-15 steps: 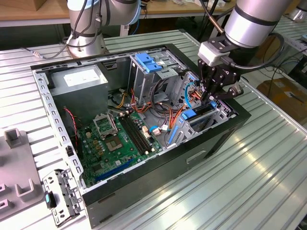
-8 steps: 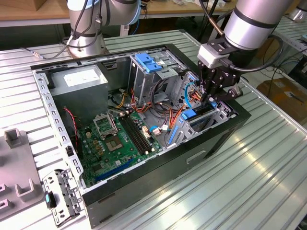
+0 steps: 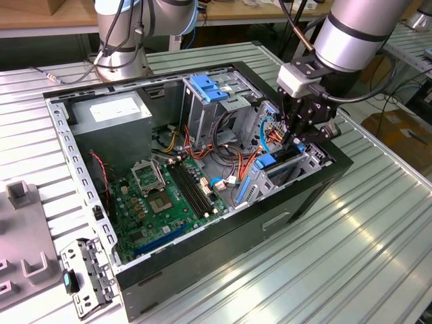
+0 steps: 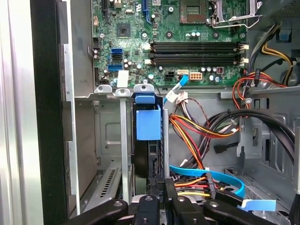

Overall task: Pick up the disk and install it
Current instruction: 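Insert the first disk wire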

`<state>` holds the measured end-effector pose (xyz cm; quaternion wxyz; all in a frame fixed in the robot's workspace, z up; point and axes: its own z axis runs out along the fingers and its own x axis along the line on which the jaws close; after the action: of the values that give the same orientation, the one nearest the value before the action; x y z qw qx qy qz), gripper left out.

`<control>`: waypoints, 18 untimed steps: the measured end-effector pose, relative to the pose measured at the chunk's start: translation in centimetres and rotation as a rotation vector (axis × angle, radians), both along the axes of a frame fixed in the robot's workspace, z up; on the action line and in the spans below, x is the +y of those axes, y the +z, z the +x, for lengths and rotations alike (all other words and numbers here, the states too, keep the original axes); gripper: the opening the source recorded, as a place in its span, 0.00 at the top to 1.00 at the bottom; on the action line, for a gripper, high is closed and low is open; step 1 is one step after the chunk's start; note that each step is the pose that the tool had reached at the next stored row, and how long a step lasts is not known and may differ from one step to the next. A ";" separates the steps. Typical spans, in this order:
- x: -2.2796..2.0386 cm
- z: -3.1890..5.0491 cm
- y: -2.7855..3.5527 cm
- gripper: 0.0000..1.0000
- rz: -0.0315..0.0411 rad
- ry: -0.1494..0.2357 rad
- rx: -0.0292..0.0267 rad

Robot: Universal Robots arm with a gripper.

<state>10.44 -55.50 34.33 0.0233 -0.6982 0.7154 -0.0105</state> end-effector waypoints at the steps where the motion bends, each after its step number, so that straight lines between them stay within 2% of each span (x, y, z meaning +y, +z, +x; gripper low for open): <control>1: 0.00 0.00 -0.02 0.83 0.0003 0.000 0.0000; 9: -0.05 0.00 0.21 0.83 0.0004 0.000 0.0000; 18: -0.30 0.00 0.27 0.83 0.0005 -0.001 -0.0001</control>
<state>10.44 -55.80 34.60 0.0235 -0.6978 0.7158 -0.0104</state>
